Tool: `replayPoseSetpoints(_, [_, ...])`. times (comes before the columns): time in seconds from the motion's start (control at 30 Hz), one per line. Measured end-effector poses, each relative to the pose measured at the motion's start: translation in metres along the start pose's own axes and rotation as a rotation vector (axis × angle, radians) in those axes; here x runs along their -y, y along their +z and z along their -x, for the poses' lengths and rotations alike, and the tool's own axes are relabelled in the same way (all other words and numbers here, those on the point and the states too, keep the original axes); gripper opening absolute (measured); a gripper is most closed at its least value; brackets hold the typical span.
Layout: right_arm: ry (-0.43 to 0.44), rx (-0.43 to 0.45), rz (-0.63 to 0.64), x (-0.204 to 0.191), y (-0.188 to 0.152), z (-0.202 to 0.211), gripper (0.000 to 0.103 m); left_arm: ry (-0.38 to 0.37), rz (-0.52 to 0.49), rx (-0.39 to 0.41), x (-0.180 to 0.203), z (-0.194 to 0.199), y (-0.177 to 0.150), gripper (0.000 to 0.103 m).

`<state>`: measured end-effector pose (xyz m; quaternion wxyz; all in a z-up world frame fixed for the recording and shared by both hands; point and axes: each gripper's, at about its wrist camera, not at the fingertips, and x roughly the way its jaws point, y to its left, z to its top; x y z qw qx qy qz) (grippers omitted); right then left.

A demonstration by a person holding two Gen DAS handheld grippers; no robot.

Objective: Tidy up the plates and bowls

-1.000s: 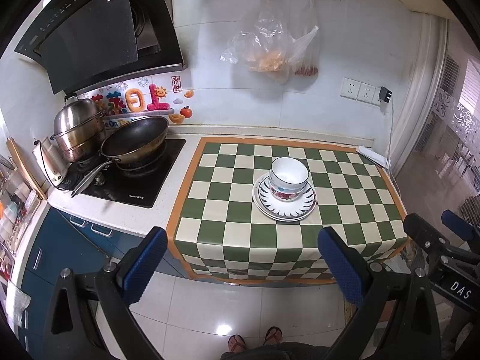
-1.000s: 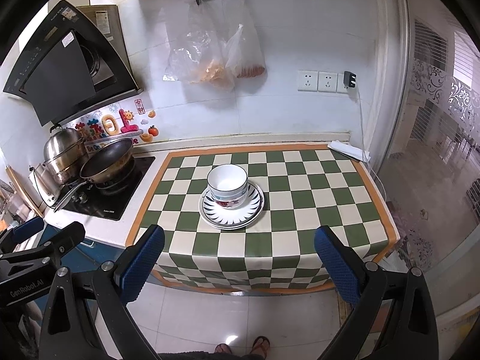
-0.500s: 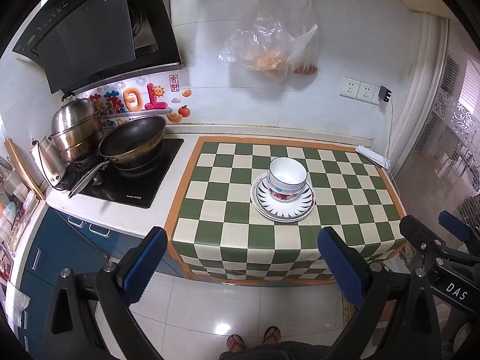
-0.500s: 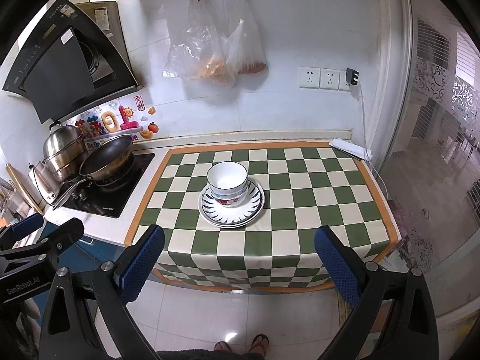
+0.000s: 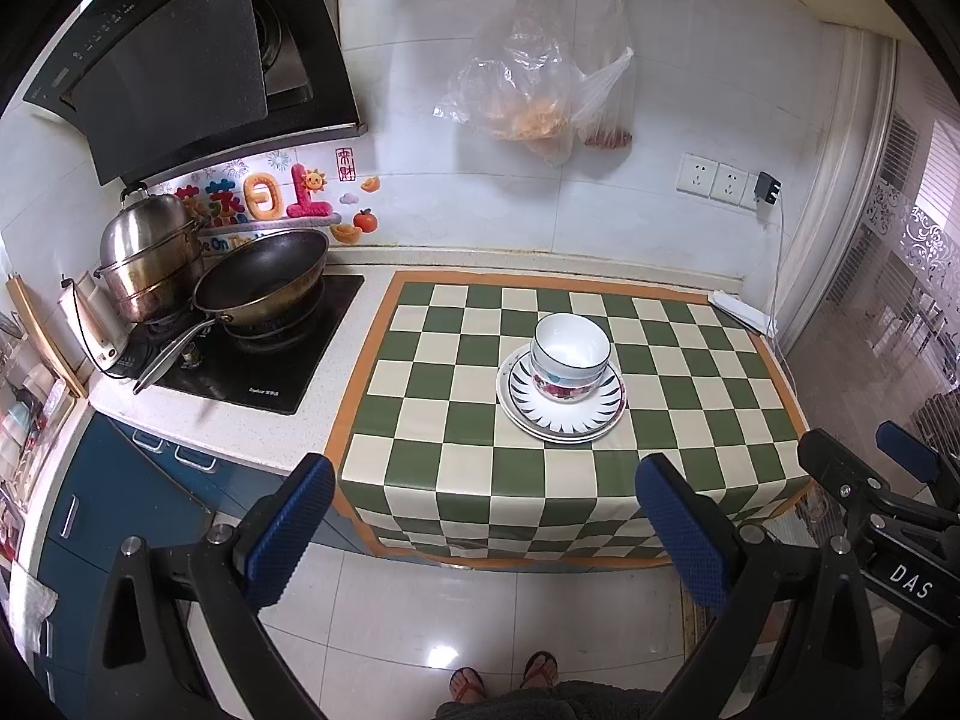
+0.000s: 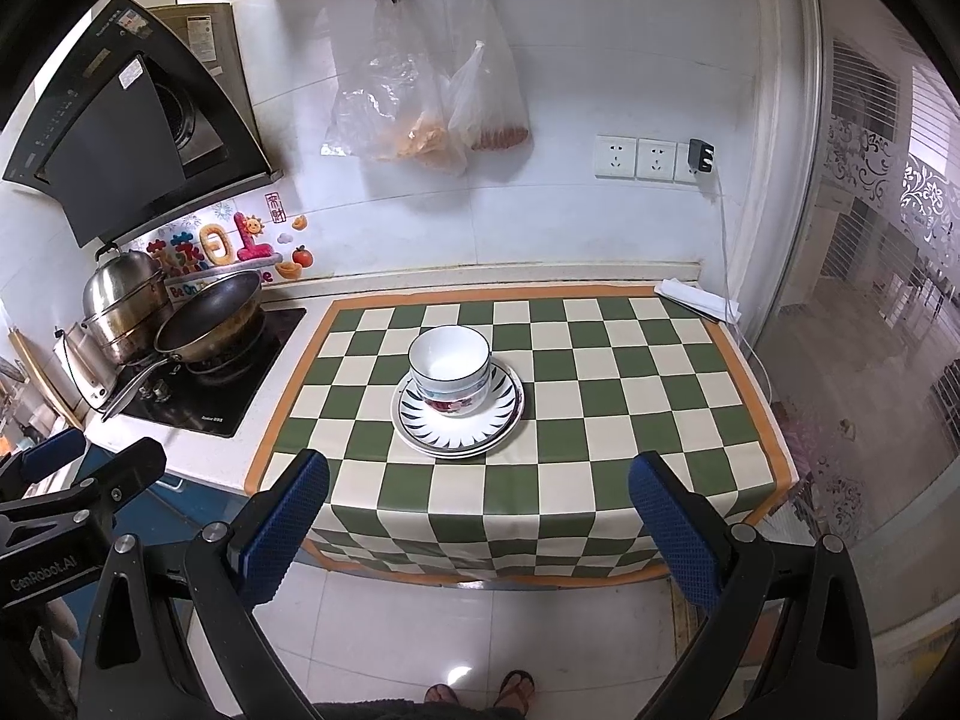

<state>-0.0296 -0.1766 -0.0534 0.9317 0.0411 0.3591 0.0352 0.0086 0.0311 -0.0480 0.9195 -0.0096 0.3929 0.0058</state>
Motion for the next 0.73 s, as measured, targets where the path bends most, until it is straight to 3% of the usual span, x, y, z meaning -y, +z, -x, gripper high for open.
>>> replayPoseSetpoints(0.73, [-0.002,-0.003,0.002,0.0036,0.0006,-0.0029,0.102,0.004,0.013,0.01,0.0015,0.002,-0.0081,0.103])
